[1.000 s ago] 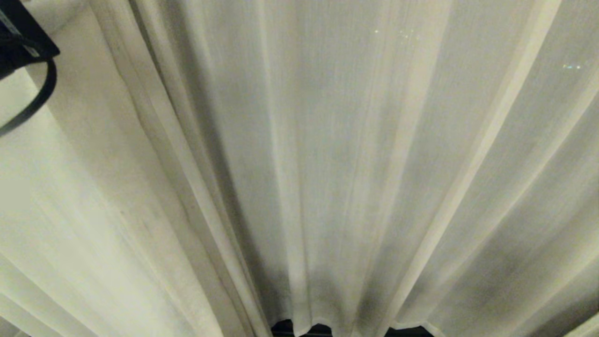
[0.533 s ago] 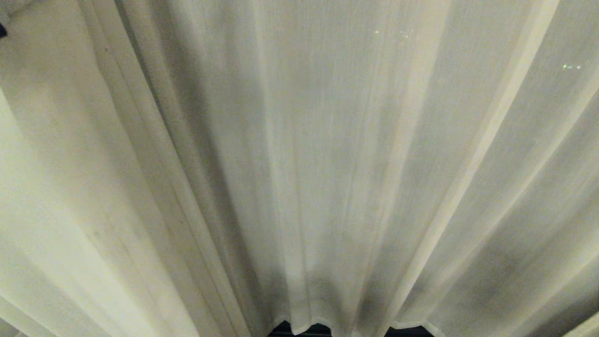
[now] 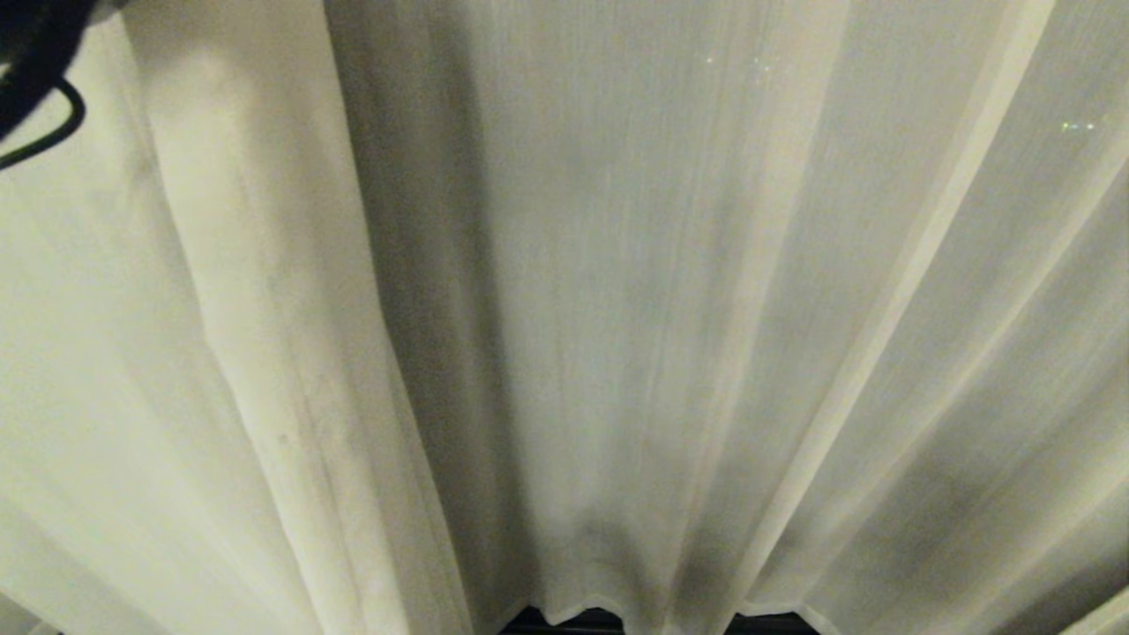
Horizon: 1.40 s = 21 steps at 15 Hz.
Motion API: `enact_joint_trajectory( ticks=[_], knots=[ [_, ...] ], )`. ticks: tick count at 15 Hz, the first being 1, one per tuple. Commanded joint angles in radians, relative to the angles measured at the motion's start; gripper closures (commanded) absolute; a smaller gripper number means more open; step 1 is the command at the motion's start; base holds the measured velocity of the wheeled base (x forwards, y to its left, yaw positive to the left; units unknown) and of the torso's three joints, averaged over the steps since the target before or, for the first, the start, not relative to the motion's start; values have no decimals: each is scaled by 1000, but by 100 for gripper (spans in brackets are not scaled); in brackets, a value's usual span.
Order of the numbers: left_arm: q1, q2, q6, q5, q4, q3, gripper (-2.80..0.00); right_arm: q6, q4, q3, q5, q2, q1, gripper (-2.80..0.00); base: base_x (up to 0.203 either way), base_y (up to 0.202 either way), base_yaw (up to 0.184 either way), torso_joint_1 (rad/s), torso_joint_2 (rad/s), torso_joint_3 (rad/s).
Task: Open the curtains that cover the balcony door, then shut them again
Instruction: Close the inner curtains on both sides, then close the outer curtains on both sides
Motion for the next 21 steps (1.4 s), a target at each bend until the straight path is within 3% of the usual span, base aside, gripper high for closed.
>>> enact_joint_trajectory(
  ticks=[1, 7, 14, 16, 17, 19, 21],
  knots=[
    [-69, 105, 28, -1, -6, -21, 0, 0, 0, 0, 1, 2, 0, 0, 0, 0, 0, 0, 0, 0],
    [-194, 277, 36, -2, -21, -76, 0, 0, 0, 0, 1, 1, 0, 0, 0, 0, 0, 0, 0, 0],
    [-220, 396, 41, 7, -24, -162, 0, 0, 0, 0, 1, 2, 0, 0, 0, 0, 0, 0, 0, 0],
    [-219, 394, 43, 81, -25, -158, 0, 0, 0, 0, 1, 2, 0, 0, 0, 0, 0, 0, 0, 0],
    [-215, 391, 44, 152, -26, -154, 0, 0, 0, 0, 1, 2, 0, 0, 0, 0, 0, 0, 0, 0],
    [-174, 390, 55, 226, -60, -139, 0, 0, 0, 0, 1, 2, 0, 0, 0, 0, 0, 0, 0, 0],
    [-113, 387, 113, 342, -126, -105, 0, 0, 0, 0, 1, 2, 0, 0, 0, 0, 0, 0, 0, 0]
  ],
)
